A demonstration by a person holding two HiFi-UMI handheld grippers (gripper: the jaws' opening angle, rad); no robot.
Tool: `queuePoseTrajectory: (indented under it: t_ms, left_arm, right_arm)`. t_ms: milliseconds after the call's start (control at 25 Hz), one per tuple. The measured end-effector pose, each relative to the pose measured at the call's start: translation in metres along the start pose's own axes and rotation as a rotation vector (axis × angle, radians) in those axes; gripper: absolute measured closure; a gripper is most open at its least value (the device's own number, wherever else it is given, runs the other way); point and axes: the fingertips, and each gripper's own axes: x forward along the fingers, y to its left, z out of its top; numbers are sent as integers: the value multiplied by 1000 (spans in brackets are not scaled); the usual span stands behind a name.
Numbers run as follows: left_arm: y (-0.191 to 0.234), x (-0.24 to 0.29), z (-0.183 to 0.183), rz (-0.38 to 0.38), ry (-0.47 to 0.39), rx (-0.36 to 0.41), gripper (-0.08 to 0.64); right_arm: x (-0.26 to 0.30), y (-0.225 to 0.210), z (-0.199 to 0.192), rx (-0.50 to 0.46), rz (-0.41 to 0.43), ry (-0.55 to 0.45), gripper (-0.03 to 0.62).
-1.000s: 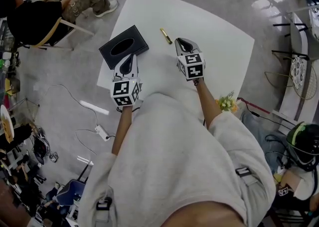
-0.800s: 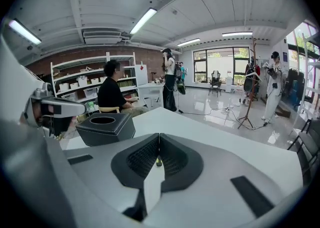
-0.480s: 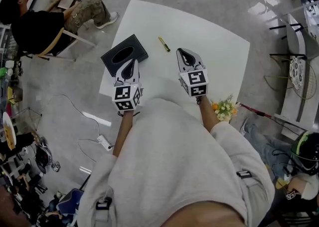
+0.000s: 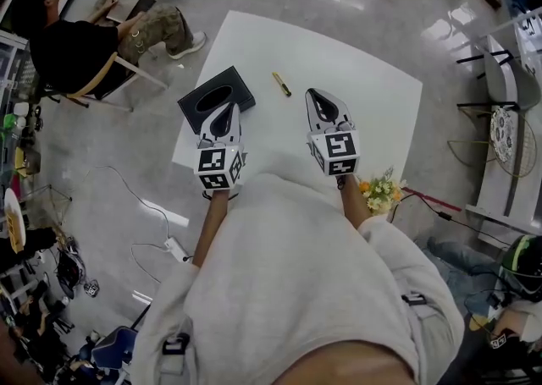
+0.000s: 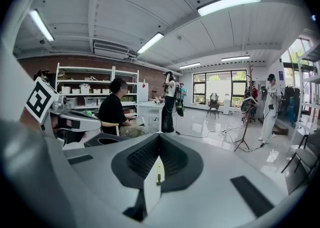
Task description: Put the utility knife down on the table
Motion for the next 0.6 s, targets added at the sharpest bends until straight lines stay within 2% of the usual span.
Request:
queuePoseTrajectory:
  t_ms: [440,600]
  left_arm:
    - [0,-8,11,9,-39,18,540]
    - [2,-8,10,17,-33,2,540]
  right_arm:
    - [1,4,6,-13,0,-37,560]
    - [4,6,7,-15,3,-33,560]
